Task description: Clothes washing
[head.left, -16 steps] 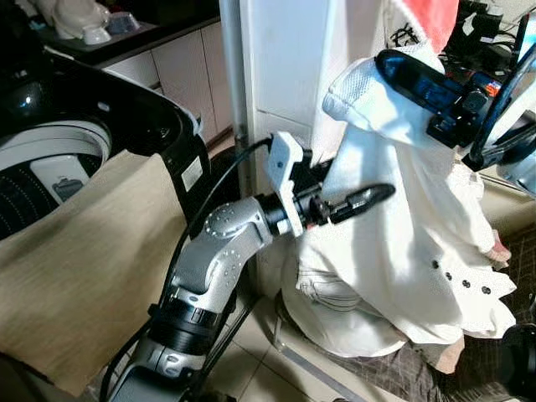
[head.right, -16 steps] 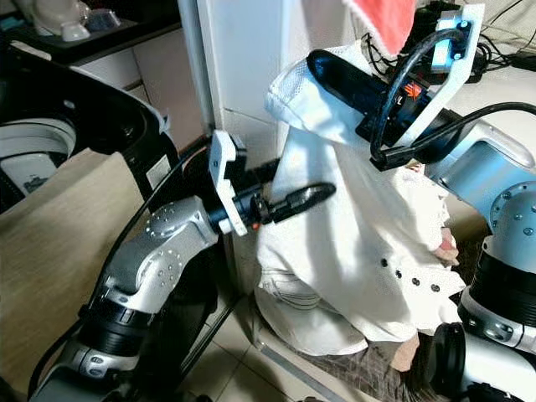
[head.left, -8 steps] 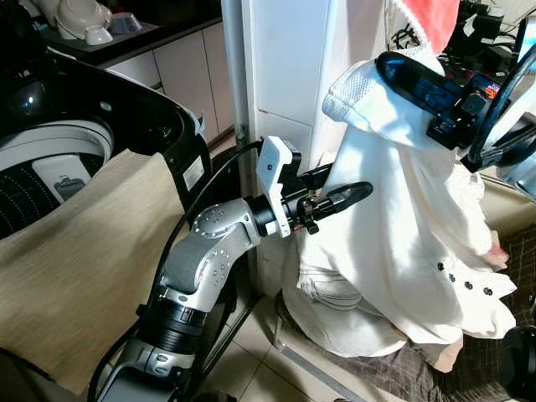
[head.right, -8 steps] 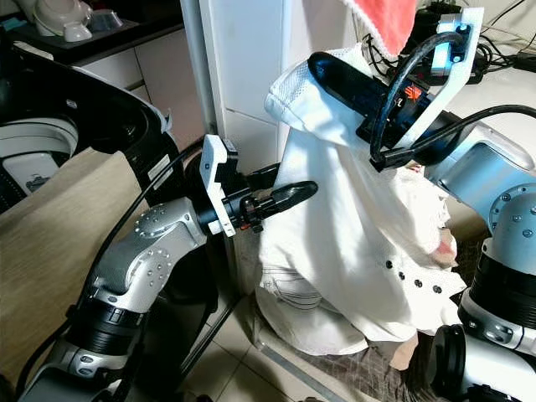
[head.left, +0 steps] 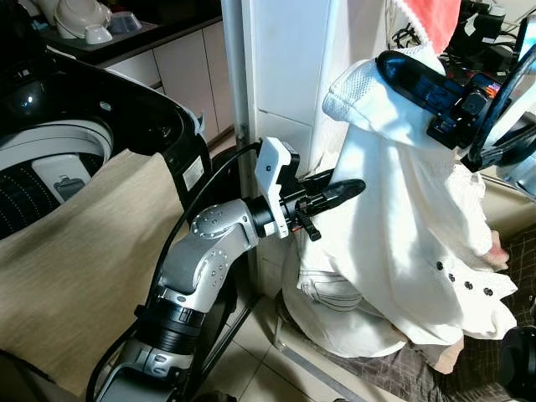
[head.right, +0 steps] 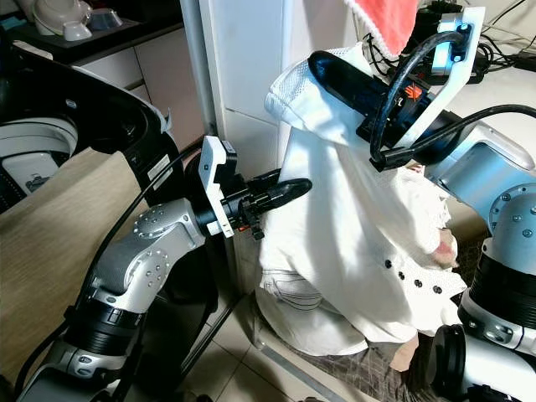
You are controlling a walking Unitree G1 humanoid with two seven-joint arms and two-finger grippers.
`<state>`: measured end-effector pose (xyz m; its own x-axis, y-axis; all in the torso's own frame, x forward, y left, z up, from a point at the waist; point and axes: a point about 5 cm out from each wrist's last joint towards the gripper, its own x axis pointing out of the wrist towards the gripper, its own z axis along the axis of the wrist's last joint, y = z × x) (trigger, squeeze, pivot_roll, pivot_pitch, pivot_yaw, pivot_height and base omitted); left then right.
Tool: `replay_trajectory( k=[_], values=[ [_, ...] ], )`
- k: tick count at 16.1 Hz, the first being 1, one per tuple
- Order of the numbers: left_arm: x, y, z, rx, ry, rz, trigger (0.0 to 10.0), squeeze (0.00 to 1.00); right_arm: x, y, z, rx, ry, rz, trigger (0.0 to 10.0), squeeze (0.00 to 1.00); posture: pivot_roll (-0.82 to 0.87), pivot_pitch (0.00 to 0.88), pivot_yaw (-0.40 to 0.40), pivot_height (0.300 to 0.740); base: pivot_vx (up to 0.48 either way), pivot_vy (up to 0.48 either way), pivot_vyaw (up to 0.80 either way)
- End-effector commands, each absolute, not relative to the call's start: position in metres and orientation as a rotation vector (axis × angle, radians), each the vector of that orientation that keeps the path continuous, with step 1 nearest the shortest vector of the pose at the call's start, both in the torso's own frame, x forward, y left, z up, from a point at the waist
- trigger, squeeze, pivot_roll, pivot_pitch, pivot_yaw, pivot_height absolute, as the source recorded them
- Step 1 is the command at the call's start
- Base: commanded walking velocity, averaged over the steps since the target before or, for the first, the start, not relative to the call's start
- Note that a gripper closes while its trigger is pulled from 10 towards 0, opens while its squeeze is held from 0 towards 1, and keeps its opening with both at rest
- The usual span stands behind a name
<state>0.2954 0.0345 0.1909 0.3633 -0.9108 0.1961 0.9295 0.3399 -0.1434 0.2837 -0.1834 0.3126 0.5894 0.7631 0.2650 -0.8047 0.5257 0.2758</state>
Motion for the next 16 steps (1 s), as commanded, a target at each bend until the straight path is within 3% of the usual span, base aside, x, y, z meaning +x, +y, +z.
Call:
replay_trajectory(
  k=[1,7,8,9,10,13,14,16],
  values=[
    [0.296,0.037,0.191,-0.237,-0.082,-1.2,0.0,0.0,0.281,-0.181,0.316,0.372,-0.132,0.948,0.0,0.0,-0.17,0.0,0.051,0.74,0.0,0.0,0.0],
    [0.298,0.038,0.191,-0.232,-0.087,-1.191,0.0,0.0,0.282,-0.181,0.316,0.371,-0.133,0.944,0.0,0.0,-0.16,0.0,0.051,0.74,0.0,0.0,0.0],
    [0.299,0.039,0.192,-0.228,-0.093,-1.177,0.0,0.0,0.282,-0.181,0.316,0.37,-0.133,0.944,0.4,0.0,-0.16,0.0,0.051,0.74,0.0,0.0,0.0],
    [0.3,0.04,0.192,-0.226,-0.095,-1.168,0.0,0.0,0.282,-0.181,0.316,0.371,-0.134,0.947,5.1,0.26,-0.16,0.0,0.051,0.74,0.0,0.0,0.0],
    [0.305,0.044,0.197,-0.237,-0.12,-1.126,0.0,0.0,0.282,-0.182,0.315,0.371,-0.132,0.936,10.0,1.0,-0.16,0.0,0.053,0.74,0.0,0.0,0.0],
    [0.326,0.078,0.227,-0.236,-0.239,-0.966,0.0,0.0,0.283,-0.186,0.309,0.354,-0.106,0.888,10.0,1.0,-0.16,0.0,0.054,0.74,0.0,0.0,0.0],
    [0.335,0.098,0.244,-0.195,-0.297,-0.896,0.0,0.0,0.283,-0.187,0.303,0.307,-0.073,0.849,10.0,0.0,-0.16,0.0,0.056,0.74,0.0,0.0,0.0],
    [0.35,0.14,0.282,-0.097,-0.417,-0.732,0.0,0.0,0.28,-0.188,0.295,0.266,-0.04,0.839,10.0,0.0,-0.16,0.0,0.058,0.74,0.0,0.0,0.0]
  ],
)
